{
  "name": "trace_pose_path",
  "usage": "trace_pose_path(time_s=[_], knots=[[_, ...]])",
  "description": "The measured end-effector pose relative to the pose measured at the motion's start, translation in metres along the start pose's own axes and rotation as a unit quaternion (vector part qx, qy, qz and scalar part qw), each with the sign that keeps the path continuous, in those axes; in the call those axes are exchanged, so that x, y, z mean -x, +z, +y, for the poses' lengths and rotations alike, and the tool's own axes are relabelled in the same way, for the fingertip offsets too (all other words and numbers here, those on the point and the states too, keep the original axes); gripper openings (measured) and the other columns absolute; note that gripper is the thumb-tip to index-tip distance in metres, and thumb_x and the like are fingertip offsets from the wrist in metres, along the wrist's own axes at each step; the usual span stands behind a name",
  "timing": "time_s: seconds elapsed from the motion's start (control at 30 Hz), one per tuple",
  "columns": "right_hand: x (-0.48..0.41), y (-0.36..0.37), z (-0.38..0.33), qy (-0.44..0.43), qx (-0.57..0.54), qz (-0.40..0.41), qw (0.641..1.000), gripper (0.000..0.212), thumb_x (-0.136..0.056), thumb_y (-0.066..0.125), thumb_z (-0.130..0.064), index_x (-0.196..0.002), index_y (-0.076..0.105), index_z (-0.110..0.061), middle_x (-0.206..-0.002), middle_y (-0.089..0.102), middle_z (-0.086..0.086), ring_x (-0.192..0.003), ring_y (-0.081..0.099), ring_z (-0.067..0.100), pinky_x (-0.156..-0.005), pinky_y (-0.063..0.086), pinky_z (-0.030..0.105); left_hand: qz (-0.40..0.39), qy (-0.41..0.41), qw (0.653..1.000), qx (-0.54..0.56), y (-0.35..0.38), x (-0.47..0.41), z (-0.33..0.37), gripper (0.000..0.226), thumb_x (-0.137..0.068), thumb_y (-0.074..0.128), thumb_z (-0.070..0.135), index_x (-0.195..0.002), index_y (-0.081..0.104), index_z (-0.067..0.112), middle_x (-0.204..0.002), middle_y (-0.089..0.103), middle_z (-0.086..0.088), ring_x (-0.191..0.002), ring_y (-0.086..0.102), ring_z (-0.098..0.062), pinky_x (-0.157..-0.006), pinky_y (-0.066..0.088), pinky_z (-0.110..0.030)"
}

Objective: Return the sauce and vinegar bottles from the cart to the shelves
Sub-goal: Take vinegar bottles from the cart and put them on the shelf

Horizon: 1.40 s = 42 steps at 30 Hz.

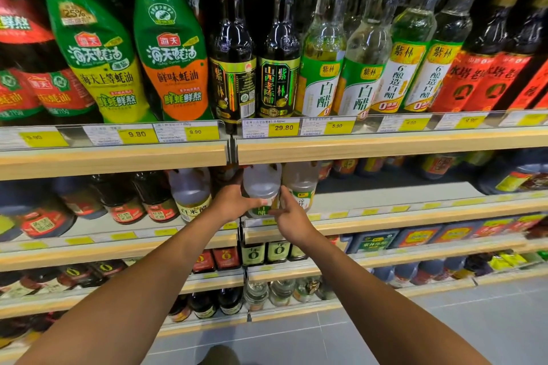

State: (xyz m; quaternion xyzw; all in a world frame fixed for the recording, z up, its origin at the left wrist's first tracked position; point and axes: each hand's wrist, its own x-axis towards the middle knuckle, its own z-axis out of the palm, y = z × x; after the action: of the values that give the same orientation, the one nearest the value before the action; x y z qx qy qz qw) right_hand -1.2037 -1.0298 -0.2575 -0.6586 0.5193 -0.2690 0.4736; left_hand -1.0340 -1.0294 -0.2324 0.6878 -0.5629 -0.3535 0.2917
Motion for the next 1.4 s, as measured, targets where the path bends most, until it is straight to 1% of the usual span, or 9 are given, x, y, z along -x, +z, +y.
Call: trace_pose_path(time_s=[0.13,0.3,0.37,0.5,0.7,0.8,0.97,1.2,1.4], knots=[[0.004,0.002,-0.003,0.013,-0.008,-0.001,1.000,0.065,-0.097,0.045,-0.009,-0.158,0.027,-0.020,-0.160,0.029,-0.006,-0.143,0.040,0.025,-0.112,0.043,0.047,0.015,0.000,1.000,-0.008,0.003,0.001,0.005,0.062,-0.081,0.084,0.033,-0.135,0.056,0.020,-0.114,0.067,0.003,-0.089,0.062,-0.014,-0.074,0.050,-0.024],[0.017,-0.005,-0.015,0.029,-0.014,-0.007,0.999,0.056,-0.100,0.043,0.000,-0.152,0.033,-0.016,-0.130,0.046,-0.002,-0.105,0.058,0.022,-0.075,0.048,0.033,0.013,-0.010,0.999,-0.031,0.006,0.008,0.011,0.062,-0.086,0.080,0.024,-0.140,0.051,0.015,-0.124,0.069,-0.007,-0.102,0.064,-0.021,-0.076,0.044,-0.026],[0.023,-0.010,-0.019,0.032,-0.016,-0.007,0.999,0.057,-0.099,0.046,0.000,-0.152,0.033,-0.017,-0.114,0.053,0.001,-0.096,0.059,0.024,-0.072,0.045,0.033,0.018,-0.019,0.999,-0.034,0.005,0.016,0.016,0.063,-0.085,0.080,0.022,-0.141,0.051,0.015,-0.128,0.067,-0.007,-0.113,0.063,-0.025,-0.083,0.047,-0.028],[0.037,-0.021,-0.028,0.046,-0.020,0.001,0.999,0.063,-0.099,0.051,-0.003,-0.156,0.028,-0.017,-0.113,0.053,-0.015,-0.116,0.062,0.033,-0.083,0.053,0.038,0.033,-0.036,0.999,-0.020,0.000,0.033,0.023,0.065,-0.084,0.081,0.023,-0.141,0.049,0.015,-0.134,0.063,-0.003,-0.127,0.057,-0.024,-0.100,0.045,-0.030],[0.067,-0.049,-0.051,0.008,0.049,0.004,0.999,0.055,-0.100,0.056,-0.012,-0.151,0.035,-0.010,-0.137,0.049,-0.002,-0.129,0.051,0.018,-0.092,0.038,0.016,0.042,-0.022,0.996,-0.071,-0.007,0.074,0.047,0.076,-0.090,0.075,0.028,-0.152,0.034,0.014,-0.152,0.047,-0.004,-0.137,0.047,-0.024,-0.098,0.037,-0.024],[0.080,-0.061,-0.055,-0.039,0.134,0.008,0.990,0.069,-0.099,0.061,-0.025,-0.158,0.026,-0.018,-0.162,0.030,0.004,-0.147,0.032,0.022,-0.114,0.032,0.028,0.036,0.018,0.992,-0.116,-0.011,0.098,0.058,0.079,-0.093,0.071,0.032,-0.157,0.027,0.018,-0.160,0.034,-0.005,-0.140,0.043,-0.025,-0.108,0.038,-0.031],[0.101,-0.079,-0.064,-0.094,0.156,0.043,0.982,0.073,-0.094,0.066,-0.036,-0.156,0.028,-0.033,-0.164,0.022,0.002,-0.151,0.022,0.025,-0.116,0.029,0.039,0.078,0.096,0.977,-0.175,-0.015,0.138,0.069,0.069,-0.093,0.068,0.041,-0.152,0.036,0.025,-0.155,0.037,0.001,-0.140,0.041,-0.022,-0.110,0.040,-0.035],[0.132,-0.094,-0.078,-0.259,0.329,0.097,0.903,0.083,-0.093,0.059,-0.051,-0.160,0.014,-0.034,-0.167,0.015,0.000,-0.153,0.018,0.023,-0.120,0.028,0.042,0.245,0.145,0.857,-0.430,-0.033,0.193,0.063,0.075,-0.092,0.054,0.064,-0.154,0.038,0.024,-0.163,0.031,-0.007,-0.154,0.018,-0.031,-0.120,0.029,-0.052],[0.147,-0.085,-0.101,-0.348,0.424,0.098,0.831,0.084,-0.092,0.065,-0.043,-0.160,0.018,-0.029,-0.166,0.021,0.010,-0.151,0.023,0.032,-0.121,0.026,0.053,0.297,0.103,0.824,-0.471,-0.060,0.232,0.047,0.085,-0.091,0.056,0.064,-0.160,0.023,0.027,-0.169,0.012,-0.008,-0.156,0.006,-0.032,-0.122,0.019,-0.057]])
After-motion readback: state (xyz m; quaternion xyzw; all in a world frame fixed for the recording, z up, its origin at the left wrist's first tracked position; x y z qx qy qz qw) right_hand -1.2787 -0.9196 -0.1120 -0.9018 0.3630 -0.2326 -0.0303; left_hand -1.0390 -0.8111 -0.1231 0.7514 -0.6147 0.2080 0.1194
